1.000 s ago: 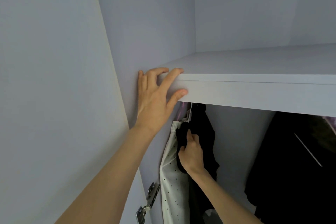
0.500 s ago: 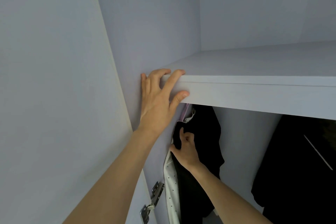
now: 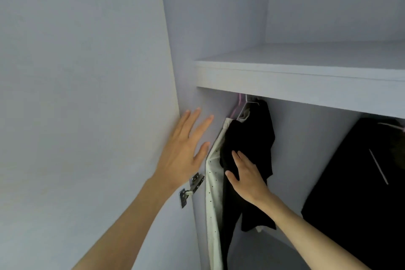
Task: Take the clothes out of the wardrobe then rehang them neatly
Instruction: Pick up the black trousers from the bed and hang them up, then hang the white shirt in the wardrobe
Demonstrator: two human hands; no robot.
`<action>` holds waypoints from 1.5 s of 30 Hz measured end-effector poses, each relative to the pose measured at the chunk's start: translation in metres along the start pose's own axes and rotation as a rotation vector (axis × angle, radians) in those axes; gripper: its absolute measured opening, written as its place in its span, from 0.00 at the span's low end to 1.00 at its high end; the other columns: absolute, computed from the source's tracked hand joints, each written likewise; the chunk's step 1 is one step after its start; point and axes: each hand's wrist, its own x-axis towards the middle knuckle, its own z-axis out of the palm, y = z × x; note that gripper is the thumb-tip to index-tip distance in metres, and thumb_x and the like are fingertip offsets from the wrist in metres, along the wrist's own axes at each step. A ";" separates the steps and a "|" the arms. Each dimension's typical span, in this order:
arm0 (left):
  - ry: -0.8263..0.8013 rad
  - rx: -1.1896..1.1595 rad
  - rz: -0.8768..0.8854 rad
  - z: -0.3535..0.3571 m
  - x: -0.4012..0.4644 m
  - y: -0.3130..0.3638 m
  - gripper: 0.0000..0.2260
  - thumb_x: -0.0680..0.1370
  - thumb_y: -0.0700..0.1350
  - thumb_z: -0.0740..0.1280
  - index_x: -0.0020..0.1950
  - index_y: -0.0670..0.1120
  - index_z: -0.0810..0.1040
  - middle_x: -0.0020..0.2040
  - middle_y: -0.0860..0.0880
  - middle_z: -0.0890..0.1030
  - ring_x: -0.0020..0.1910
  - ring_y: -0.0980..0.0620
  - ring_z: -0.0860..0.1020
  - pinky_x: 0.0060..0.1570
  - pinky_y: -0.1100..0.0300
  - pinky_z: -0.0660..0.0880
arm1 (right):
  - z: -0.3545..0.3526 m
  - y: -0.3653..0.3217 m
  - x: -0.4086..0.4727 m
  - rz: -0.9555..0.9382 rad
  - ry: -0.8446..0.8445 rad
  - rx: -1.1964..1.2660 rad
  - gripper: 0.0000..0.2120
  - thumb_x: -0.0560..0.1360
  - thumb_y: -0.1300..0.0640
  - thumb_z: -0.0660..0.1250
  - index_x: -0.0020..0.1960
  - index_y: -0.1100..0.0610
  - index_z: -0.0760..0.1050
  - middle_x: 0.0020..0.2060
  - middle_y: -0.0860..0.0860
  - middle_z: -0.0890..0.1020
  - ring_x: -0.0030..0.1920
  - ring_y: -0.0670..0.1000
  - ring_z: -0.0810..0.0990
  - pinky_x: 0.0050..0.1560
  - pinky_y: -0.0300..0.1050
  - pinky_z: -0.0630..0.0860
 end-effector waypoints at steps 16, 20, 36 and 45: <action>-0.355 0.234 -0.628 -0.083 -0.389 0.047 0.21 0.76 0.50 0.57 0.70 0.52 0.66 0.69 0.45 0.70 0.69 0.40 0.66 0.65 0.44 0.62 | 0.134 -0.131 -0.239 -0.300 -0.335 -0.119 0.28 0.81 0.47 0.49 0.76 0.51 0.40 0.76 0.48 0.45 0.75 0.47 0.42 0.73 0.47 0.39; -0.348 0.301 -0.836 -0.138 -0.488 0.073 0.21 0.75 0.52 0.56 0.68 0.51 0.67 0.67 0.45 0.72 0.69 0.43 0.62 0.62 0.43 0.67 | 0.174 -0.180 -0.285 -0.449 -0.456 -0.077 0.29 0.81 0.47 0.51 0.76 0.51 0.41 0.76 0.47 0.46 0.75 0.46 0.43 0.73 0.48 0.38; -0.210 0.698 -1.951 -0.298 -0.724 0.233 0.21 0.74 0.53 0.54 0.65 0.51 0.70 0.62 0.44 0.77 0.63 0.40 0.72 0.54 0.43 0.74 | 0.307 -0.399 -0.452 -1.272 -0.940 0.134 0.28 0.79 0.49 0.57 0.76 0.53 0.51 0.75 0.50 0.56 0.75 0.49 0.50 0.73 0.50 0.43; 0.205 0.767 -2.394 -0.282 -0.746 0.348 0.32 0.73 0.60 0.41 0.74 0.51 0.62 0.75 0.47 0.57 0.75 0.43 0.52 0.71 0.48 0.50 | 0.328 -0.439 -0.565 -1.728 -1.178 0.080 0.28 0.80 0.46 0.53 0.76 0.51 0.46 0.75 0.48 0.54 0.76 0.48 0.47 0.73 0.48 0.43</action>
